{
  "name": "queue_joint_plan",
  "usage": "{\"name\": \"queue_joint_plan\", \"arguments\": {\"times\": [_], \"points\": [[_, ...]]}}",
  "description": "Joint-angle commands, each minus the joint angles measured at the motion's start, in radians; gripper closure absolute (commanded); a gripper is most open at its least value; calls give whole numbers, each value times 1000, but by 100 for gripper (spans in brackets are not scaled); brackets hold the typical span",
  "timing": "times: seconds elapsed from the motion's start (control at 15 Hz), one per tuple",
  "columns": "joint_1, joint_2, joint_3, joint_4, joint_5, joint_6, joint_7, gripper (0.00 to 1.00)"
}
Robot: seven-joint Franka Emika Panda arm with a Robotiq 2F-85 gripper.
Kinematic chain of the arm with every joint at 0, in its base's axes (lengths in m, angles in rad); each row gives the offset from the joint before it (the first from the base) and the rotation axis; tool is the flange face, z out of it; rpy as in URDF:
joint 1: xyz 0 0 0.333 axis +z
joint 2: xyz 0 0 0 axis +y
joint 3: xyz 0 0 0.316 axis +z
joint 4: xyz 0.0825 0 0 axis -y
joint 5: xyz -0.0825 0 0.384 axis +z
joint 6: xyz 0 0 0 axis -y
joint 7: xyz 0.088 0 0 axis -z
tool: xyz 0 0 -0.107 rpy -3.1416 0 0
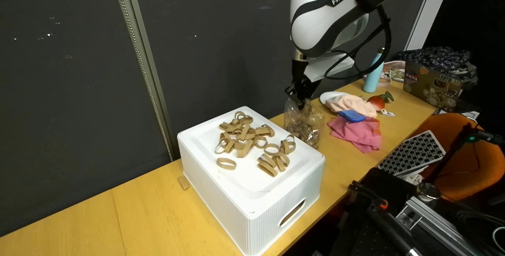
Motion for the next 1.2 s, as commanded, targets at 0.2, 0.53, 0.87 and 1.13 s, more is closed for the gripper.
{"name": "queue_joint_plan", "arguments": {"times": [0.2,0.53,0.87,1.13], "points": [[3,-127,30,-83,47,-74,-55,98],[0,-157,37,-109,84,-121,-85,98],[-31,-126,12,-88,105,-108,-87,98],[-67,-117,-17,-74,112,-112,-79,98]]}}
